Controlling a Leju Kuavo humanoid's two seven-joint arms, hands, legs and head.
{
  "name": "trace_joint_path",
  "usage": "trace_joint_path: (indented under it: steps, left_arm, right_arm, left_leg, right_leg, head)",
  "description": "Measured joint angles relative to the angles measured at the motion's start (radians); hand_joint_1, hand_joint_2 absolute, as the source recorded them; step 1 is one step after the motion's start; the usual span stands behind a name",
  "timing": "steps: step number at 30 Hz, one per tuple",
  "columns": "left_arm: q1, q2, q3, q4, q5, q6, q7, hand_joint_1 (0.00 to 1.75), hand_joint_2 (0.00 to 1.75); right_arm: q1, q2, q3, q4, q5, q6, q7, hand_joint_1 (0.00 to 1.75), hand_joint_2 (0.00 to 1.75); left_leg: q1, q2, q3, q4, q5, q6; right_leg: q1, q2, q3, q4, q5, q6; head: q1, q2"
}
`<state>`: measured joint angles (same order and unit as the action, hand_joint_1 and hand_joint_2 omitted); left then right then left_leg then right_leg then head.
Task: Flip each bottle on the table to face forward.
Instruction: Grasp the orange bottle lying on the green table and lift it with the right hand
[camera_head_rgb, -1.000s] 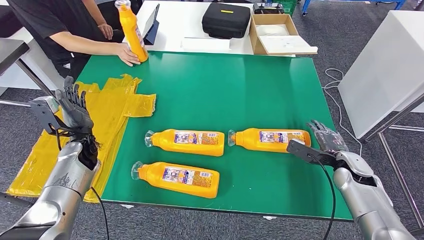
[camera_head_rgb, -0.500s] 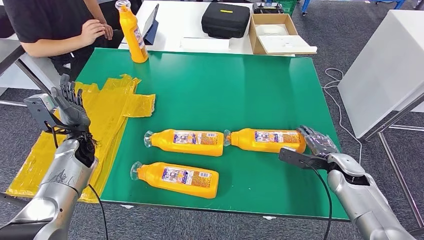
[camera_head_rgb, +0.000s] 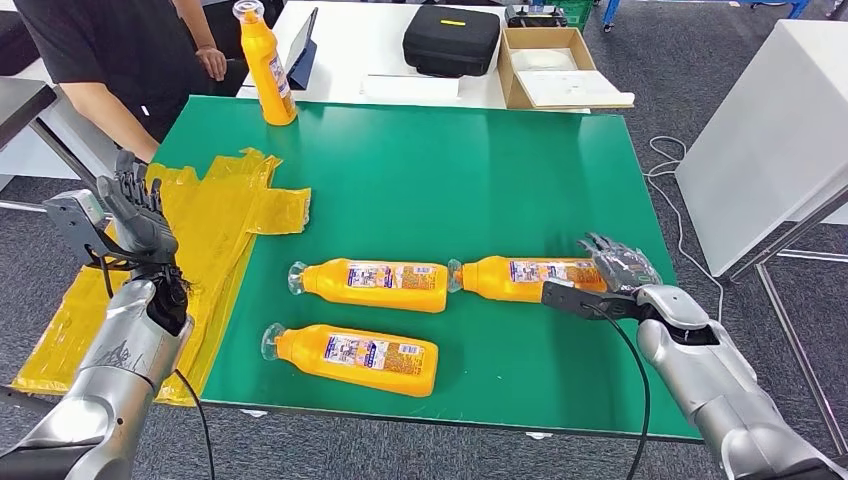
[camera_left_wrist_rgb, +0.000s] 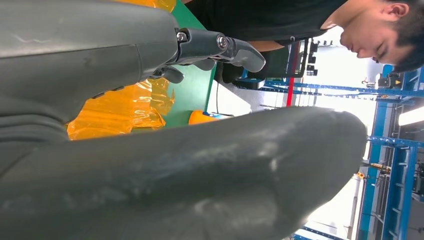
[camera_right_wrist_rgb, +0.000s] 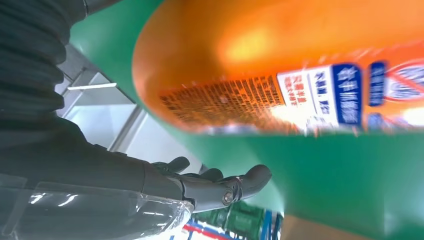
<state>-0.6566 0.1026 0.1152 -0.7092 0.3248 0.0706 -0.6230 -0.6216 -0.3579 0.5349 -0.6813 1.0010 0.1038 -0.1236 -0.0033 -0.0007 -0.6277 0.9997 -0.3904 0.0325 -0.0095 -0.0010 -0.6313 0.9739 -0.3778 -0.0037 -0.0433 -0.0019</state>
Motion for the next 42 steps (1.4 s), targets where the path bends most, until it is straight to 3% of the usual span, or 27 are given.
trace_joint_path:
  steps: [12,23,27,42]
  left_arm:
    - [0.0,0.0,0.0,0.0,-0.002,0.004,0.001,0.0,0.0]
    - [0.0,-0.002,0.004,-0.001,-0.014,0.026,0.012,0.0,0.0]
    - [0.0,-0.004,0.009,-0.005,-0.02,0.032,0.021,0.0,0.0]
    - [0.016,-0.007,0.039,-0.043,-0.012,0.06,0.037,0.0,0.0]
  right_arm:
    - [-0.039,0.037,0.033,0.023,0.013,0.002,0.022,0.0,1.75]
    - [-0.058,0.129,0.063,0.128,0.039,0.002,0.03,0.02,1.75]
    - [-0.064,0.149,0.067,0.159,0.053,0.007,0.044,1.75,1.75]
    - [-0.12,0.191,0.072,0.224,0.078,0.069,0.077,1.75,1.75]
  left_leg:
    - [0.0,0.0,0.0,0.0,0.0,0.0]
    - [0.0,0.0,0.0,0.0,0.001,-0.001]
    - [0.0,0.0,0.001,0.0,0.001,-0.001]
    - [0.0,0.001,0.001,0.0,0.001,-0.001]
  right_leg:
    - [0.0,0.0,0.0,0.0,0.0,0.0]
    - [0.0,0.0,0.0,0.0,0.0,0.0]
    - [0.0,0.0,0.0,0.0,0.0,0.0]
    - [0.0,0.0,0.0,0.0,0.001,0.001]
  head:
    - [0.0,0.0]
    - [0.0,0.0]
    - [0.0,0.0]
    - [0.0,0.0]
